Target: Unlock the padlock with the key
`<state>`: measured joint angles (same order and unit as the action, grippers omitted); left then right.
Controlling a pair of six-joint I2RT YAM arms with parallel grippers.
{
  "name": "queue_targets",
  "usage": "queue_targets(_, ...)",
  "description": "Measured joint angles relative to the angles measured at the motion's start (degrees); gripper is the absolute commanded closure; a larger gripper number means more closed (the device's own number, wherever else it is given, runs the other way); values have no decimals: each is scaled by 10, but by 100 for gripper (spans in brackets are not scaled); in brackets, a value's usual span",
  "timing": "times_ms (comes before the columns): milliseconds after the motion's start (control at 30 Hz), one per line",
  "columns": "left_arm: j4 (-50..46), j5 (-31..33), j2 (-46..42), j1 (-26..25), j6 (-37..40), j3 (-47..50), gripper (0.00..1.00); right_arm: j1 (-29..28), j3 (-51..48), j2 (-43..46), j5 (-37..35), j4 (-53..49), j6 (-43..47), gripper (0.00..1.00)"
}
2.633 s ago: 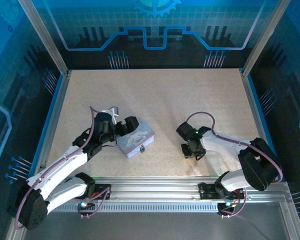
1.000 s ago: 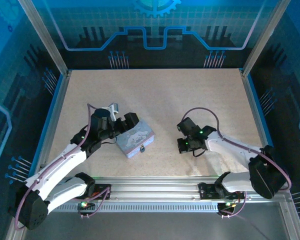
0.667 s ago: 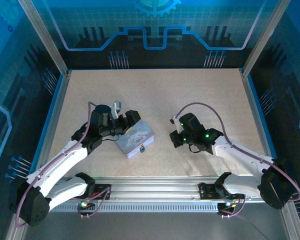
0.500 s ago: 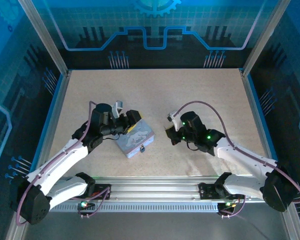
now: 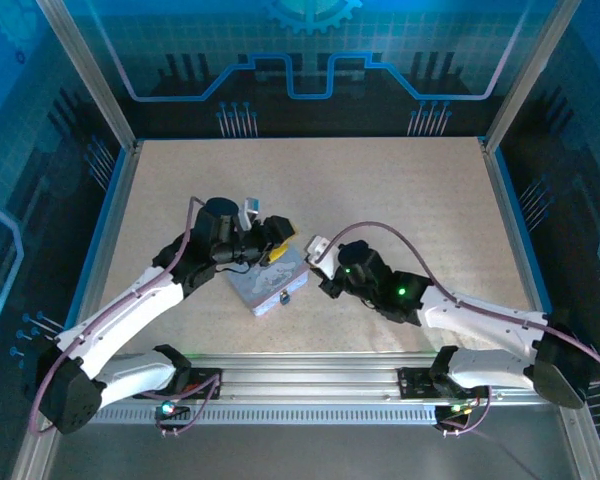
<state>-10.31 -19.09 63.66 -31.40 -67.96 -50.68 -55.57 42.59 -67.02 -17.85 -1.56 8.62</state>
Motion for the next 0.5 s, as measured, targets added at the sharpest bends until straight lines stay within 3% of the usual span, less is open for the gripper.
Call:
queue_targets(200,-20,12,23,-15,-31,-7,53,-22,13,-28,-73,12,74,100)
queue_targets(500,-39,24,38,-23,-44,-10,59,-38,38,-44,-98,33,111,100)
